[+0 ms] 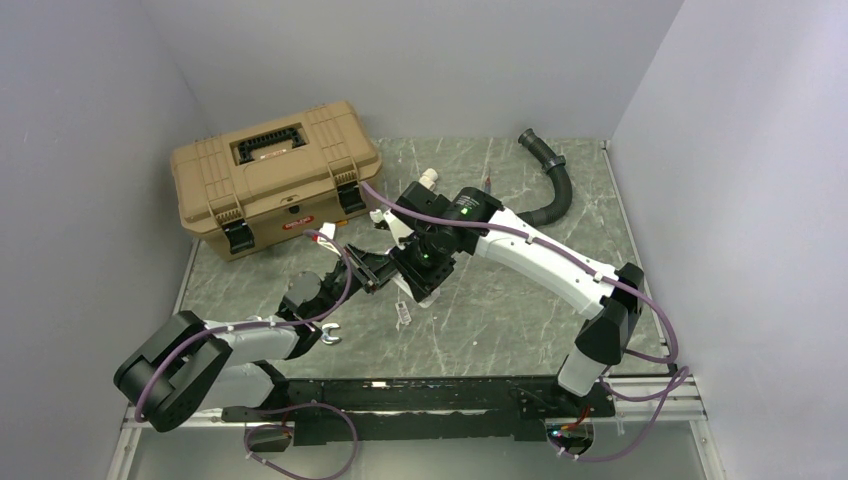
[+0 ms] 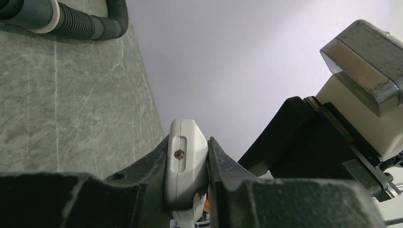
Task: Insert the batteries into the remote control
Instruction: Load the battery into the remote control.
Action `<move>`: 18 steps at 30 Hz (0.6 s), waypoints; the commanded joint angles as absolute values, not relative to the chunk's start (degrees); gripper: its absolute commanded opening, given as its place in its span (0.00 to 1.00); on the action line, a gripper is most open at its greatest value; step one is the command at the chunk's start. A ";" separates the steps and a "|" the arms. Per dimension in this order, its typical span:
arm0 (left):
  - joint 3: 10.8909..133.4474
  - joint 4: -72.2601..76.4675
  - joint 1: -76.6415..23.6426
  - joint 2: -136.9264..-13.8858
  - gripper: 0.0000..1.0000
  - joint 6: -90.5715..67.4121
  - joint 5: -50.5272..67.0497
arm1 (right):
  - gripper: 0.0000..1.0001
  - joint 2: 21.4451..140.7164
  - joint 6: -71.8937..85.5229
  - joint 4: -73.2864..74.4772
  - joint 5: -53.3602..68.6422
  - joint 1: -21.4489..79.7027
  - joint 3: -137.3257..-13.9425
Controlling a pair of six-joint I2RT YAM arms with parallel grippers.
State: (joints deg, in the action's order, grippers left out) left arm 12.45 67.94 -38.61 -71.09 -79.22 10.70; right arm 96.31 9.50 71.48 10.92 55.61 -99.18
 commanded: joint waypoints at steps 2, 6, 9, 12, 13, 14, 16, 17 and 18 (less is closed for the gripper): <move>13.26 74.18 -39.01 -70.67 0.00 -80.77 11.84 | 0.36 94.06 9.82 70.32 8.55 55.60 -100.58; 13.24 74.18 -38.94 -70.79 0.00 -80.84 11.78 | 0.38 93.55 9.98 70.05 7.95 55.67 -101.05; 13.34 74.55 -38.97 -71.13 0.00 -80.99 11.94 | 0.40 93.06 10.08 69.71 7.41 55.64 -101.16; 13.34 74.93 -38.94 -71.43 0.00 -81.04 12.04 | 0.42 92.59 10.36 69.44 7.07 55.66 -101.16; 13.26 74.93 -38.99 -71.45 0.00 -81.04 12.04 | 0.42 92.39 10.44 69.30 6.93 55.64 -101.16; 13.20 75.03 -39.00 -71.45 0.00 -81.11 12.04 | 0.43 92.25 10.45 69.23 6.72 55.65 -101.21; 13.19 75.05 -38.99 -71.46 0.00 -81.08 12.00 | 0.44 91.95 10.53 69.04 6.37 55.66 -101.28; 13.14 74.98 -38.94 -71.41 0.00 -81.04 11.96 | 0.45 91.89 10.54 68.93 6.29 55.64 -101.25; 13.15 75.00 -38.94 -71.37 0.00 -81.04 11.98 | 0.46 91.85 10.52 68.95 6.18 55.66 -101.29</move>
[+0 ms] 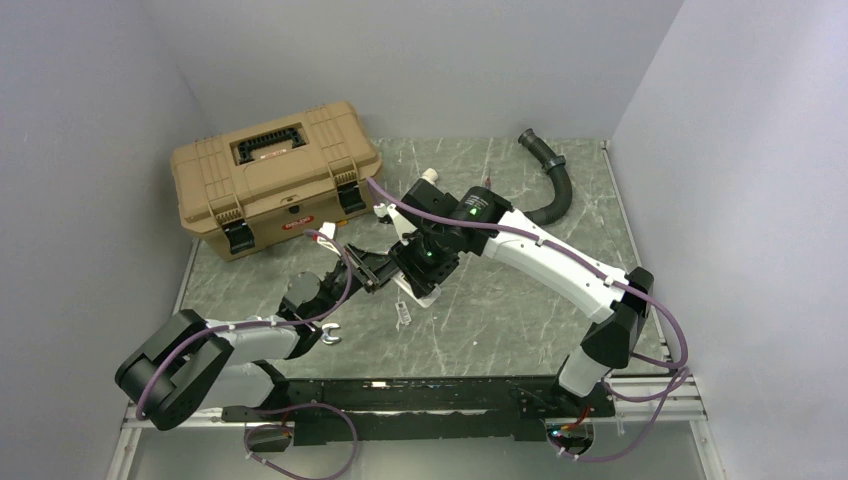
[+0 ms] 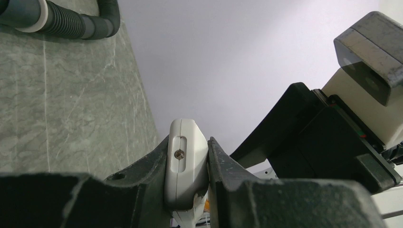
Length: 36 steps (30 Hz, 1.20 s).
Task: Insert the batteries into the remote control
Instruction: Load the battery into the remote control.
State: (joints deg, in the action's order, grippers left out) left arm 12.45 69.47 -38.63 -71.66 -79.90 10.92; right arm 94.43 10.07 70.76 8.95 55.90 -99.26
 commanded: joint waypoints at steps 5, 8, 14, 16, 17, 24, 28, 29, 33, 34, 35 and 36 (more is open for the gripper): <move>13.14 74.87 -39.00 -71.29 0.00 -81.03 11.96 | 0.47 91.22 10.55 68.76 5.23 55.63 -101.25; 13.11 74.84 -39.00 -71.28 0.00 -81.19 12.12 | 0.48 89.73 9.93 67.53 3.82 55.66 -101.18; 13.43 73.96 -38.94 -70.92 0.00 -82.41 13.74 | 0.48 82.75 7.43 57.73 3.83 55.61 -97.44; 13.38 72.85 -38.98 -70.13 0.00 -82.65 14.44 | 0.43 79.13 6.87 52.00 4.14 55.61 -94.27; 13.37 72.03 -38.98 -69.50 0.00 -82.75 14.85 | 0.43 77.16 6.45 48.72 4.21 55.57 -92.31; 13.61 61.38 -38.96 -63.24 0.00 -82.07 17.38 | 0.15 60.36 -0.37 24.04 6.89 55.46 -70.23; 14.64 53.80 -38.96 -59.29 0.00 -81.08 18.58 | 0.38 54.53 -5.08 17.24 14.32 55.38 -62.95; 14.85 52.70 -39.02 -58.71 0.00 -81.04 18.95 | 0.46 53.90 -6.42 16.85 16.68 55.29 -62.22; 15.36 52.06 -38.96 -58.39 0.00 -81.83 21.08 | 0.53 54.07 -13.29 18.31 27.78 54.44 -62.22; 15.31 52.67 -38.98 -58.78 0.00 -82.33 21.61 | 0.52 54.37 -14.18 18.27 30.92 53.91 -62.36; 15.44 53.31 -38.96 -59.18 0.00 -82.66 22.33 | 0.51 54.61 -14.71 17.99 35.10 53.28 -62.35; 15.42 54.05 -38.99 -59.45 0.00 -83.01 23.06 | 0.51 54.86 -15.21 17.79 38.08 51.97 -62.21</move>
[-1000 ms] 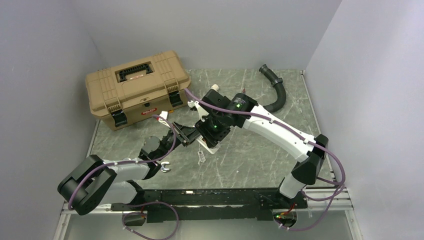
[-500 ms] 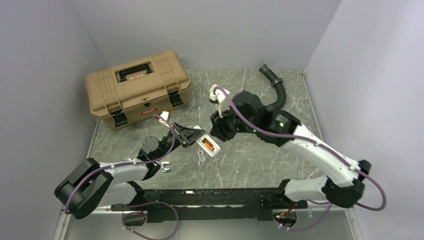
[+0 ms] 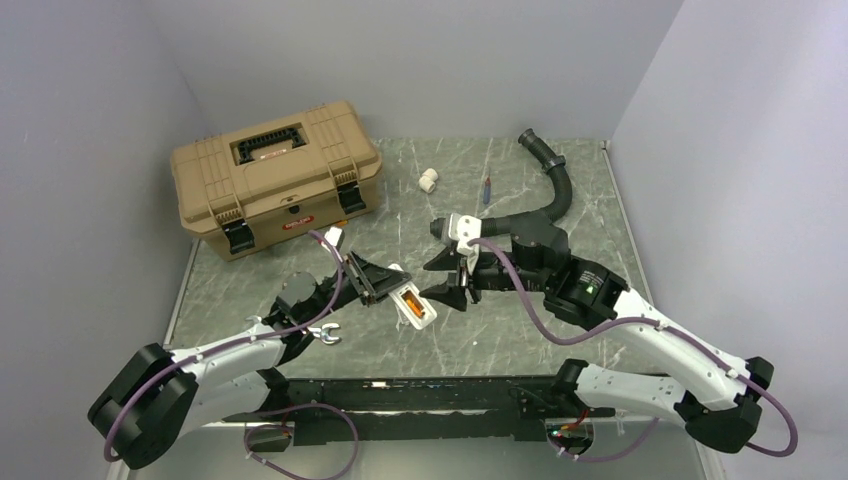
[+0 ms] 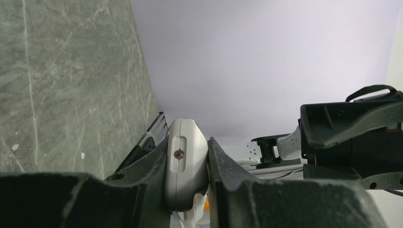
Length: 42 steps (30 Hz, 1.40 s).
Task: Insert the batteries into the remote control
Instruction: Load the battery into the remote control.
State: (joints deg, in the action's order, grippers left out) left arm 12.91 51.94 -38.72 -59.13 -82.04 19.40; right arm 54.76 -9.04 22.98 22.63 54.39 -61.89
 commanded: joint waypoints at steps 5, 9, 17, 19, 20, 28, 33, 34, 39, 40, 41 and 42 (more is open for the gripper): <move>14.93 55.75 -38.96 -59.59 0.00 -83.48 24.78 | 0.53 56.71 -20.31 21.92 45.86 48.37 -61.55; 15.12 53.68 -39.00 -58.11 0.00 -82.66 25.16 | 0.46 57.12 -27.55 27.55 45.16 47.77 -61.69; 15.35 56.43 -38.96 -59.12 0.00 -83.38 26.54 | 0.46 53.95 -24.49 14.28 57.18 47.21 -50.70; 15.42 57.12 -38.97 -59.39 0.00 -83.49 26.97 | 0.46 54.77 -24.24 12.88 59.45 47.24 -49.68; 15.42 57.39 -38.94 -59.41 0.00 -83.42 27.09 | 0.46 55.10 -24.11 12.39 60.23 47.17 -49.35; 14.95 58.04 -38.96 -58.91 0.00 -83.19 27.27 | 0.47 57.49 -23.39 8.88 62.73 46.44 -48.37; 14.76 58.66 -38.99 -58.83 0.00 -83.23 27.39 | 0.48 59.29 -23.84 8.70 64.71 46.19 -48.86; 14.79 58.71 -38.94 -58.81 0.00 -83.16 27.46 | 0.48 59.71 -24.13 8.81 64.84 46.20 -48.94; 14.94 58.78 -38.94 -58.95 0.00 -83.06 27.64 | 0.47 61.05 -25.02 8.96 65.22 46.06 -49.17; 14.94 58.96 -38.98 -59.06 0.00 -83.06 27.72 | 0.47 61.17 -25.02 8.94 65.34 45.98 -49.21; 14.93 59.04 -38.96 -59.06 0.00 -83.12 27.72 | 0.47 61.33 -25.09 9.02 65.43 45.91 -49.22; 14.87 59.06 -38.96 -59.06 0.00 -83.14 27.73 | 0.47 61.47 -25.31 9.17 65.55 45.82 -49.28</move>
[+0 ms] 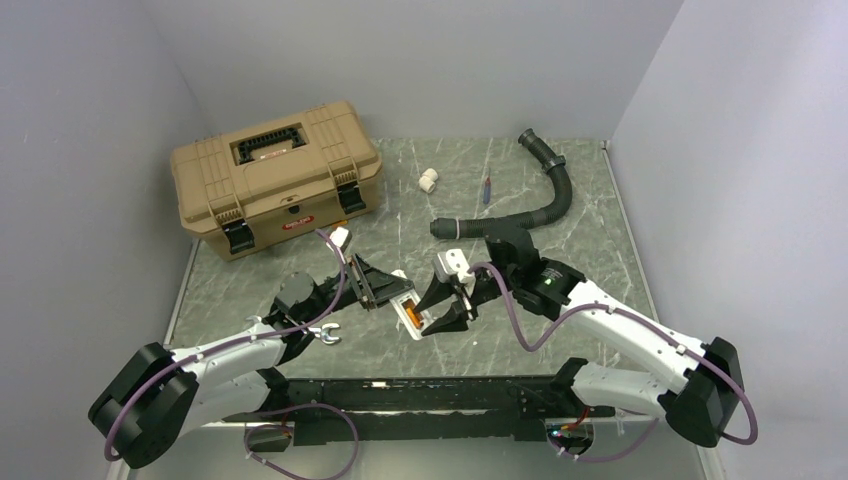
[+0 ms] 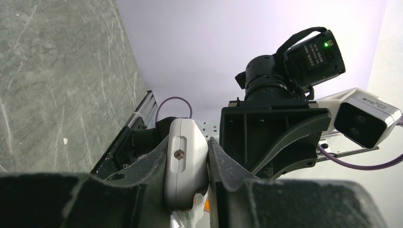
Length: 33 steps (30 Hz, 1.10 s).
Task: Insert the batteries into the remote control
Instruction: Load the battery into the remote control.
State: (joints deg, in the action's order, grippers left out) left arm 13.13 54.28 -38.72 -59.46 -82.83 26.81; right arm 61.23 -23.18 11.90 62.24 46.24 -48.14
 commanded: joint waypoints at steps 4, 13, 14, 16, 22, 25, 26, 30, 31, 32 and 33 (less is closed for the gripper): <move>14.80 59.11 -38.96 -58.90 0.00 -83.08 27.51 | 0.47 61.90 -25.62 9.46 65.90 45.54 -49.22; 14.91 58.54 -38.94 -58.62 0.00 -82.71 27.34 | 0.47 62.87 -25.94 9.31 66.55 44.91 -49.14; 14.90 58.54 -38.94 -58.67 0.00 -82.71 27.33 | 0.47 62.97 -25.80 9.19 66.70 44.83 -49.13; 14.97 58.66 -38.94 -58.69 0.00 -82.69 27.47 | 0.47 63.21 -25.83 9.23 66.88 44.75 -49.21; 14.92 58.80 -38.94 -58.78 0.00 -82.71 27.29 | 0.46 63.80 -25.60 8.88 67.29 44.69 -49.26; 14.90 58.80 -38.97 -58.72 0.00 -82.66 27.31 | 0.46 64.35 -25.78 9.21 67.63 44.68 -49.54; 14.88 58.73 -39.01 -58.65 0.00 -82.62 27.30 | 0.46 64.55 -25.77 9.29 67.76 44.71 -49.63; 14.91 59.01 -38.98 -58.88 0.00 -82.70 27.25 | 0.46 64.90 -25.68 9.13 67.95 44.65 -49.79; 14.93 59.13 -38.96 -58.89 0.00 -82.70 27.27 | 0.46 64.99 -25.61 9.00 68.07 44.65 -49.80; 14.94 59.15 -39.00 -58.96 0.00 -82.73 27.25 | 0.46 64.97 -25.56 8.97 68.10 44.65 -49.82; 14.89 59.08 -38.96 -59.00 0.00 -82.71 27.29 | 0.46 65.06 -25.51 9.04 68.07 44.66 -49.88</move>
State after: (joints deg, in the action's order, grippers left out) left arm 13.13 54.98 -38.72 -59.46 -82.39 27.14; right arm 64.66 -24.16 11.42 65.65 44.91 -48.16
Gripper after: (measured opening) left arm 0.307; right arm 0.462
